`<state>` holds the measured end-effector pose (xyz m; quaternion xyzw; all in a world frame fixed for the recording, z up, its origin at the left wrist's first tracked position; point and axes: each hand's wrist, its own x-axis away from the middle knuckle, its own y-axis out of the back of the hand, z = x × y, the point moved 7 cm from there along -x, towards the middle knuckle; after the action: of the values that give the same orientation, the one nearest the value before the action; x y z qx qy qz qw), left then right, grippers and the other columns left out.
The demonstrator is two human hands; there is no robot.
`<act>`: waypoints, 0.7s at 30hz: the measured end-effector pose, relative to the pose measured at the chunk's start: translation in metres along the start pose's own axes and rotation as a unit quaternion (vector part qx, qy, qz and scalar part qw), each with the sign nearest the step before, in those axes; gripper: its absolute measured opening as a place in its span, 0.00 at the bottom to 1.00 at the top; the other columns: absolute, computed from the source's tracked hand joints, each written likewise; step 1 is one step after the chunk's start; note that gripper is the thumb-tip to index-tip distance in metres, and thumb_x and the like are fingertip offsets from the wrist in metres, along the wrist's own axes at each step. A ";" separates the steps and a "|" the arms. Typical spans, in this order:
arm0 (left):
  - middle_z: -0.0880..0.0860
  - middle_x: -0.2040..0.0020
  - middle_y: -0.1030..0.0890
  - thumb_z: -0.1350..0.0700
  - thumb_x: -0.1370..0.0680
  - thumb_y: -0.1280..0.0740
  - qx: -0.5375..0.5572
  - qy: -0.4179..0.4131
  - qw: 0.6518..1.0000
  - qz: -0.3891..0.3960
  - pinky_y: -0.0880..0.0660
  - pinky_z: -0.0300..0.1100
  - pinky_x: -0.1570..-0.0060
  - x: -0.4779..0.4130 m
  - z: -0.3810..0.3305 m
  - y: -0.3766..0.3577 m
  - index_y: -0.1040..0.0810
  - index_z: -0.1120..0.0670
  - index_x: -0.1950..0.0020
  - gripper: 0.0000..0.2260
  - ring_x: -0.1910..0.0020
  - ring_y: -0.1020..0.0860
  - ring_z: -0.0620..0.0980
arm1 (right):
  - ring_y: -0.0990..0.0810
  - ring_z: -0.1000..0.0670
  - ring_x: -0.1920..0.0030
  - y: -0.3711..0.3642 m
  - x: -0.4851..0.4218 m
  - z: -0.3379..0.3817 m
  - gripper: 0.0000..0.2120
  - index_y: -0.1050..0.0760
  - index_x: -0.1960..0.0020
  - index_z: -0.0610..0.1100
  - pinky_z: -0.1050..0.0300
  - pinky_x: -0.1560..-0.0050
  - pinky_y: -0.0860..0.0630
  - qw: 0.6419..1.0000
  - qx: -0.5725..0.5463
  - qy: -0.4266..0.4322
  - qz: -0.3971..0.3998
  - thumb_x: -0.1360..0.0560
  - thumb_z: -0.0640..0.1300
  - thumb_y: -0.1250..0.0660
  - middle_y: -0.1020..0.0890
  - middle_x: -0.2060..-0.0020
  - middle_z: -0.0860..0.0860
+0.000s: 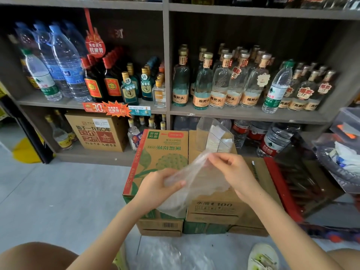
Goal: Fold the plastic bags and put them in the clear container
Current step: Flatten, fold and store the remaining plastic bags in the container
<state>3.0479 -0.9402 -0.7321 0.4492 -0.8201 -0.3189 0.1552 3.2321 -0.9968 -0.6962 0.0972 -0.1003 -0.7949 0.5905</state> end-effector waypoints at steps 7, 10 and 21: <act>0.53 0.51 0.16 0.45 0.35 0.21 0.256 0.058 0.965 0.024 0.22 0.48 0.47 0.001 0.019 0.000 0.19 0.54 0.47 0.22 0.51 0.18 0.52 | 0.23 0.59 0.65 0.016 -0.011 -0.011 0.08 0.19 0.48 0.46 0.67 0.59 0.26 0.999 0.035 0.002 -0.007 0.21 0.43 0.37 0.20 0.66 0.53; 0.57 0.52 0.15 0.43 0.34 0.25 0.358 0.114 0.926 0.023 0.22 0.51 0.50 -0.003 0.022 -0.002 0.20 0.58 0.48 0.23 0.54 0.17 0.58 | 0.23 0.58 0.64 0.011 -0.025 -0.012 0.12 0.19 0.47 0.43 0.64 0.58 0.26 0.997 0.083 0.005 -0.008 0.20 0.48 0.39 0.22 0.66 0.48; 0.53 0.60 0.16 0.51 0.22 0.32 0.397 0.231 0.876 -0.146 0.21 0.45 0.62 -0.022 0.062 0.016 0.18 0.56 0.53 0.09 0.62 0.18 0.52 | 0.21 0.53 0.56 -0.002 -0.048 -0.066 0.03 0.21 0.54 0.45 0.60 0.52 0.25 0.987 0.082 -0.122 0.062 0.25 0.45 0.31 0.19 0.59 0.53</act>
<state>3.0165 -0.8914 -0.7669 0.6485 -0.7438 0.1272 0.1006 3.2617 -0.9530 -0.7586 0.0414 -0.2422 -0.7517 0.6120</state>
